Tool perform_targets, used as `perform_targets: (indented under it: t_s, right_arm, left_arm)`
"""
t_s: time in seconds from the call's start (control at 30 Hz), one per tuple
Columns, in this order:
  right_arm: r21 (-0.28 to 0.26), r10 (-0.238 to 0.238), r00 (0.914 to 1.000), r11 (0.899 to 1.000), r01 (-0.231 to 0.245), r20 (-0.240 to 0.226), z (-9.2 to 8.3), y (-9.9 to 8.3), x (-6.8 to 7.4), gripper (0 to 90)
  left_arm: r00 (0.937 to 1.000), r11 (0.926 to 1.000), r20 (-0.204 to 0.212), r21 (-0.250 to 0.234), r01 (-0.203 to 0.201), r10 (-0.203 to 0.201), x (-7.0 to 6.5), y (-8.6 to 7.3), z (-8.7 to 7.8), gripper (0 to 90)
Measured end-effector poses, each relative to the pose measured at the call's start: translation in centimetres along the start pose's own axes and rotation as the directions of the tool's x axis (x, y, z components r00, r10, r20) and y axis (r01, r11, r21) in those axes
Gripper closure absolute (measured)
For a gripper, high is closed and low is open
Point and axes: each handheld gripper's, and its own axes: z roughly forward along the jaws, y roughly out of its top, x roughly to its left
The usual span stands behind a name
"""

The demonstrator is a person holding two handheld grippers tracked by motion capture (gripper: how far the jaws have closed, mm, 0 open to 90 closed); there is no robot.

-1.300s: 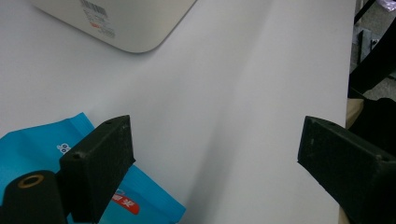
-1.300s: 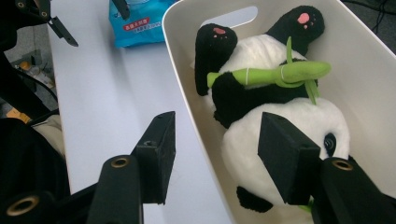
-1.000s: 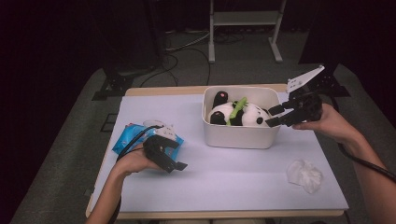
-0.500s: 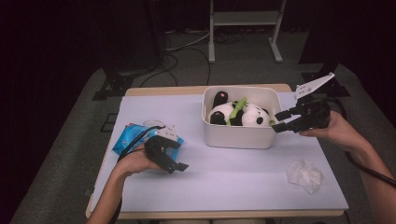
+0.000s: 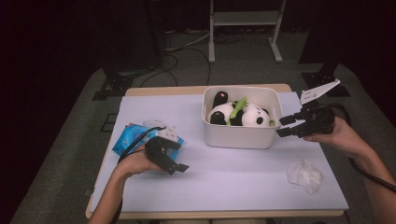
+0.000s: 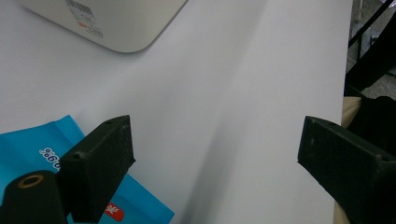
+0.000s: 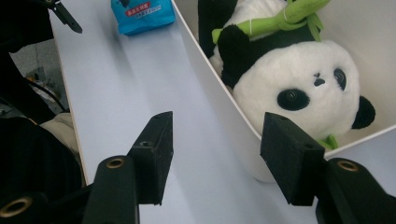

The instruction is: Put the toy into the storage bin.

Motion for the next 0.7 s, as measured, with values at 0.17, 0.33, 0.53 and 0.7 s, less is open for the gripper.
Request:
perform_targets:
  t_s: [0.17,0.33,0.53,0.7]
  right_arm:
    - [0.002,0.014,0.9999,1.0,-0.014,0.002,0.1,-0.7,0.0,42.9]
    - [0.001,0.025,0.9997,1.0,-0.025,0.0,0.1,-1.4,0.0,42.6]
    - [-0.004,0.037,0.9993,0.999,-0.037,-0.005,0.3,-2.2,-0.1,42.6]
    - [-0.011,0.052,0.9986,0.999,-0.052,-0.005,0.5,-3.2,-0.1,42.4]
  left_arm:
    - [1.0,1.0,-0.001,-0.001,-0.001,0.001,0.0,0.0,0.0,9.7]
    - [1.0,1.0,-0.003,-0.003,-0.008,0.008,0.1,0.1,0.0,9.7]
    - [1.0,1.0,-0.007,-0.009,-0.001,0.001,0.2,-0.1,-0.1,9.7]
    - [0.9999,1.0,-0.013,-0.005,0.006,-0.006,0.1,-0.3,-0.1,9.7]
